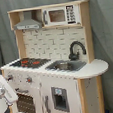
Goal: Play with the kitchen
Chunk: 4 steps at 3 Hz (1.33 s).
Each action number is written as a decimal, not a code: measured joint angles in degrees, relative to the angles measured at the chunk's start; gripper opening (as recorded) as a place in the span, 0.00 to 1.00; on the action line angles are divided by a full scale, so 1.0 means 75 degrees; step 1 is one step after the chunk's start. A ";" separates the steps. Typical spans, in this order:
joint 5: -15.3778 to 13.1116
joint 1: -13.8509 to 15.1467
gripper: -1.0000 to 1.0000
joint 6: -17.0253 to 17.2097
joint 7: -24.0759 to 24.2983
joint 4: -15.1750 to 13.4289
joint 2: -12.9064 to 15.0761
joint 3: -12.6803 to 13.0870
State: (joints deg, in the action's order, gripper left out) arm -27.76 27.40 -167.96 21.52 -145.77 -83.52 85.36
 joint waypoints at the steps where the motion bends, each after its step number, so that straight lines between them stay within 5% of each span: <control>1: 0.0010 -0.0170 1.00 0.0664 -0.0016 0.0189 -0.0001 -0.0353; 2: 0.0012 -0.0610 1.00 0.1353 0.0110 0.0268 -0.0003 -0.0262; 4: 0.0014 -0.0838 1.00 0.2185 0.1520 0.0402 -0.0021 0.0251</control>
State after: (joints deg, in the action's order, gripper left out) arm -27.66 21.12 -151.57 32.92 -142.76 -83.67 87.24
